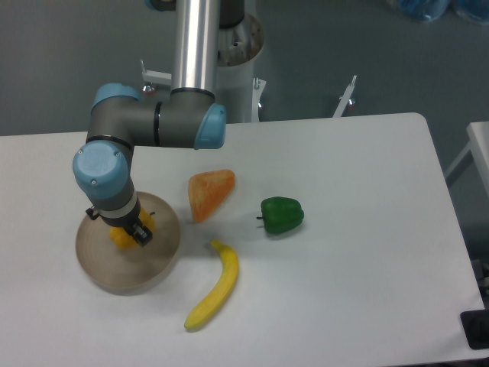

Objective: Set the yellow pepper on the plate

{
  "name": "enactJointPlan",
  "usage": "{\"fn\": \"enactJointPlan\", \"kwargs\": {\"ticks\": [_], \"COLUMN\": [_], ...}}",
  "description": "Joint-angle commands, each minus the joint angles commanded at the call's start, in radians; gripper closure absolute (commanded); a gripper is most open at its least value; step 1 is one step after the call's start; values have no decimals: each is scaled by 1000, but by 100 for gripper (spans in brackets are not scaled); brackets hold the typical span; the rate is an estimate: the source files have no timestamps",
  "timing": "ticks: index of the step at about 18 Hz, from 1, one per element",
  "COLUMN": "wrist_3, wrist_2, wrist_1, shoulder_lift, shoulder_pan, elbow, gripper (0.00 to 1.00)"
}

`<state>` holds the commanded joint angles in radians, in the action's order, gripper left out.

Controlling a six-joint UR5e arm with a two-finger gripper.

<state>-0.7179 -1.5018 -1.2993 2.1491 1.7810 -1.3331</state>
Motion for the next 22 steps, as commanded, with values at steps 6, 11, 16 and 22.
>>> {"fn": "enactJointPlan", "kwargs": {"ticks": [6,11,16,22], "wrist_3": [-9,-86,-403,-679], "wrist_2": [-11,-90,-97,-101], "wrist_1": [8,-11,-93,-133], "shoulder_lift": [-54,-142,-205,-216], "shoulder_pan": [38,138,308,474], "elbow": [6,-1,-9,-17], "gripper": [0,0,0,0]}}
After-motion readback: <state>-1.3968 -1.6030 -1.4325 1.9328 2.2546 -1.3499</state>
